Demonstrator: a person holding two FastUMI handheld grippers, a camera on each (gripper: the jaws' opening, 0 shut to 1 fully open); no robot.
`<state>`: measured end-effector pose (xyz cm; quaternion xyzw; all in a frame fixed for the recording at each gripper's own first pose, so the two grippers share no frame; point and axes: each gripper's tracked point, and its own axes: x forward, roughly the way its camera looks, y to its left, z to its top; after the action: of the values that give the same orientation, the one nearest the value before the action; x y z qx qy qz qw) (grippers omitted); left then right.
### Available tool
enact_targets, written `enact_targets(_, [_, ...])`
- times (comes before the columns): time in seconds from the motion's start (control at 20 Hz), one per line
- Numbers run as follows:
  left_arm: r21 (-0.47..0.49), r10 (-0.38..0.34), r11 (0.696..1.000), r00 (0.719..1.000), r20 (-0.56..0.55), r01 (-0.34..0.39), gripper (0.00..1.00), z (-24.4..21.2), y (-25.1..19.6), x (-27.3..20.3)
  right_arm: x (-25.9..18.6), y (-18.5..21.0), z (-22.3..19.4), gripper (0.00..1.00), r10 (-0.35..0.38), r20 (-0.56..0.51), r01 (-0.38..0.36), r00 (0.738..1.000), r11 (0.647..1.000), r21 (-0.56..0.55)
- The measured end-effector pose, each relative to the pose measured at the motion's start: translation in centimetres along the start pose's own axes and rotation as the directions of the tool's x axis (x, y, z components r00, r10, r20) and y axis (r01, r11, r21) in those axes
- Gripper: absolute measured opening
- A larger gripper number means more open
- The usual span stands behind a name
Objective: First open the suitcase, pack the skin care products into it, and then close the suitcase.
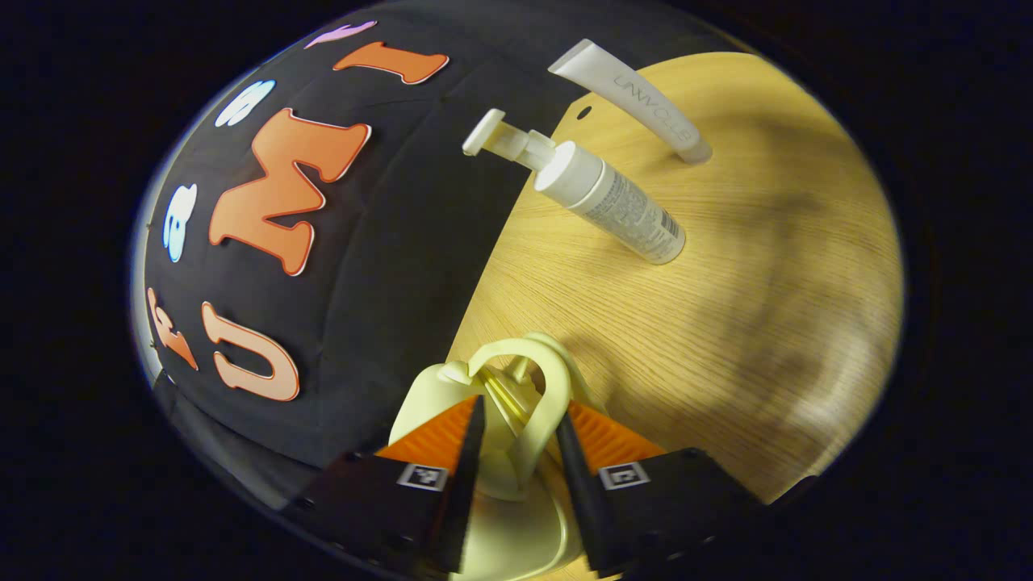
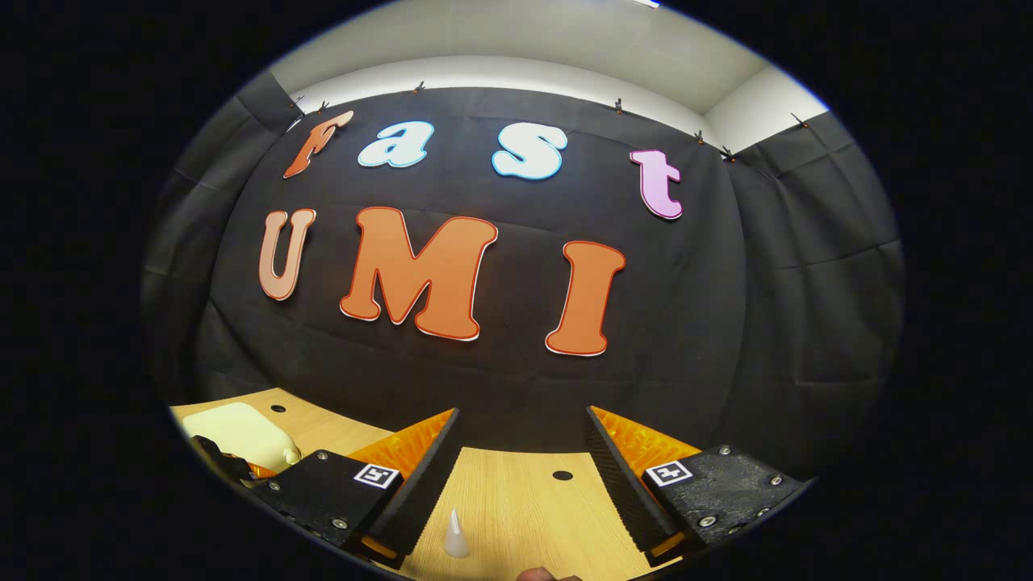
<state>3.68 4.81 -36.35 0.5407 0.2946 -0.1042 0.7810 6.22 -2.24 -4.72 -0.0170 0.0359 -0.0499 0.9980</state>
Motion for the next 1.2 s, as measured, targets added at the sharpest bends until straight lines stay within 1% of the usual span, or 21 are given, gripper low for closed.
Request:
enact_targets(0.05, [0.019, 0.002, 1.000, 1.000, 0.008, -0.002, 0.49, 0.7, -0.1, -0.1, 0.0, -0.1, 0.0, 0.95, -0.003, -0.001, 0.003, 1.000, 1.000, -0.001])
enact_targets(0.1, [0.035, 0.002, 0.999, 1.000, 0.014, -0.003, 0.33, 1.0, -0.2, 0.3, -0.1, -0.2, -0.1, 0.95, -0.004, -0.002, 0.004, 1.000, 1.000, -0.003])
enact_targets(0.15, [0.035, 0.018, 0.999, 0.999, 0.028, -0.019, 0.17, 0.9, 0.1, -1.0, -0.1, -0.4, -0.2, 0.95, -0.009, -0.004, 0.009, 1.000, 1.000, -0.007])
enact_targets(0.2, [0.023, 0.023, 0.999, 0.999, 0.024, -0.024, 0.10, 0.7, 0.0, -0.7, -0.1, -0.5, -0.4, 0.95, -0.011, -0.008, 0.010, 1.000, 1.000, -0.010])
enact_targets(0.35, [-0.044, 0.023, 0.999, 0.998, 0.057, -0.021, 0.10, 0.8, 1.3, -2.0, -0.2, -0.5, -1.1, 0.95, -0.009, -0.029, 0.009, 1.000, 1.000, -0.012])
enact_targets(0.45, [-0.097, 0.043, 0.995, 0.996, 0.075, -0.035, 0.10, 0.9, 2.7, -2.7, -0.1, -0.1, -1.4, 0.95, -0.001, -0.039, 0.000, 0.999, 1.000, -0.015])
enact_targets(0.55, [-0.176, 0.063, 0.983, 0.994, 0.091, -0.046, 0.09, 0.9, 4.7, -3.6, 0.0, 0.4, -1.6, 0.95, 0.012, -0.043, -0.013, 0.999, 1.000, -0.019])
enact_targets(0.65, [-0.271, 0.079, 0.961, 0.992, 0.102, -0.049, 0.08, 0.6, 7.4, -4.4, 0.1, 1.3, -1.7, 0.95, 0.029, -0.047, -0.030, 0.998, 0.999, -0.017])
enact_targets(0.8, [-0.405, 0.109, 0.913, 0.988, 0.112, -0.055, 0.08, 0.0, 11.1, -5.5, 0.5, 3.2, -1.9, 0.95, 0.064, -0.056, -0.065, 0.996, 0.998, -0.016])
enact_targets(0.95, [-0.506, 0.134, 0.861, 0.984, 0.115, -0.058, 0.09, -1.1, 14.0, -6.2, 0.6, 4.6, -2.1, 0.95, 0.088, -0.066, -0.089, 0.994, 0.996, -0.012])
enact_targets(1.05, [-0.574, 0.148, 0.817, 0.983, 0.113, -0.057, 0.08, -2.3, 16.1, -6.7, 0.7, 5.5, -2.4, 0.96, 0.103, -0.074, -0.104, 0.992, 0.995, -0.009])
enact_targets(1.2, [-0.670, 0.159, 0.741, 0.981, 0.114, -0.042, 0.09, -4.1, 19.1, -7.5, 0.9, 6.8, -2.7, 0.95, 0.125, -0.089, -0.127, 0.988, 0.992, -0.011])
